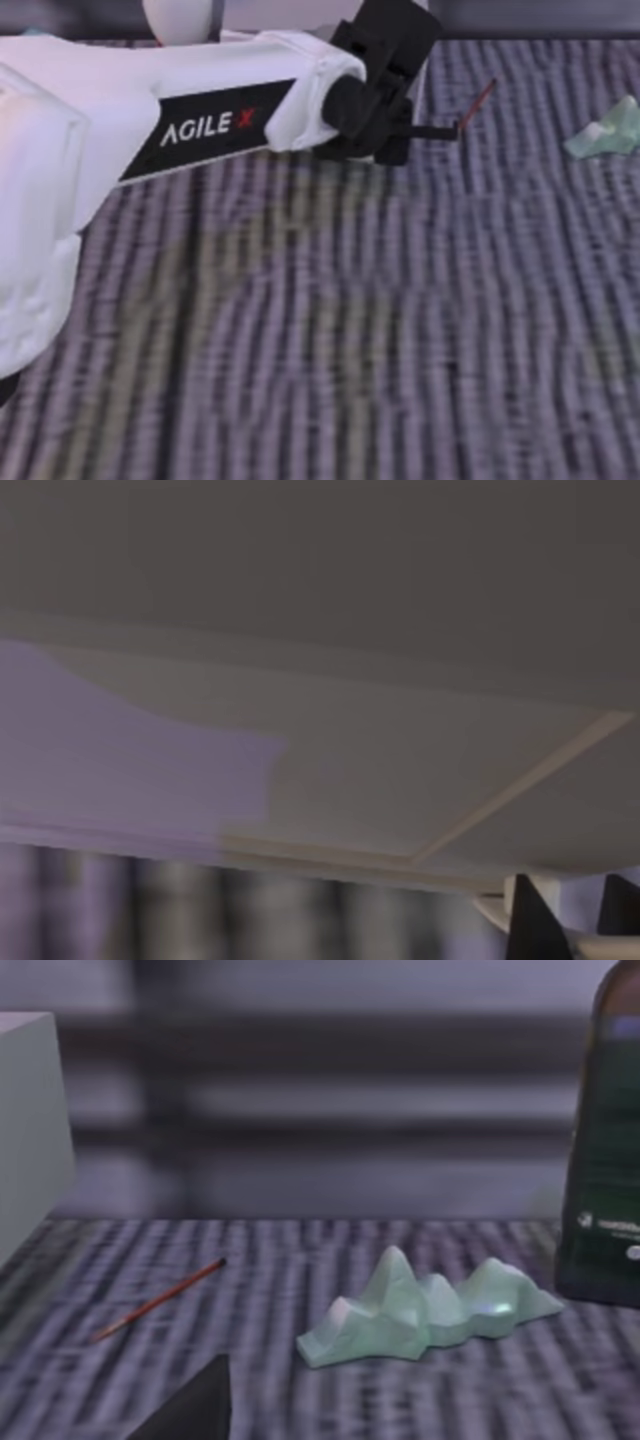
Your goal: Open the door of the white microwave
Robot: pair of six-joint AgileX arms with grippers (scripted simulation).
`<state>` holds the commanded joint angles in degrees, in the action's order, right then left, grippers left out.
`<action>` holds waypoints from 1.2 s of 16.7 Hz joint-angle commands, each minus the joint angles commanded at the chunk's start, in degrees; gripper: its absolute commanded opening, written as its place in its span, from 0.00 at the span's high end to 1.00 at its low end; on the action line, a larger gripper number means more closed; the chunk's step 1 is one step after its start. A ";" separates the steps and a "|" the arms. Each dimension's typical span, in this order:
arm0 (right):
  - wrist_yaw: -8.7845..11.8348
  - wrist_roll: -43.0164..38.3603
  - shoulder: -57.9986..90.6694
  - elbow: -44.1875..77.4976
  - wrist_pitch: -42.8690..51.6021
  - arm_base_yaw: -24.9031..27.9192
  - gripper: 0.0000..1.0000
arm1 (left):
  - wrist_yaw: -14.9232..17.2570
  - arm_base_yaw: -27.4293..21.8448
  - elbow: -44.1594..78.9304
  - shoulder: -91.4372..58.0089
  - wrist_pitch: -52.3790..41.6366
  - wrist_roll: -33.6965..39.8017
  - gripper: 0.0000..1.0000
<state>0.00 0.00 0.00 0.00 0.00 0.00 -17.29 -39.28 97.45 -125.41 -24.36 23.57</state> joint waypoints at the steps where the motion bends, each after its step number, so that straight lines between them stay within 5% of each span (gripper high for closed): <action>1: 0.00 0.00 0.00 0.00 0.00 0.00 0.00 | 0.00 0.00 0.00 0.00 0.00 0.00 1.00; 20: 0.00 0.00 0.00 0.00 0.00 0.00 0.00 | 2.96 0.65 -5.44 3.28 3.24 -3.97 1.00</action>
<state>0.00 0.00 0.00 0.00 0.00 0.00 -14.33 -38.63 92.01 -122.12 -21.12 19.60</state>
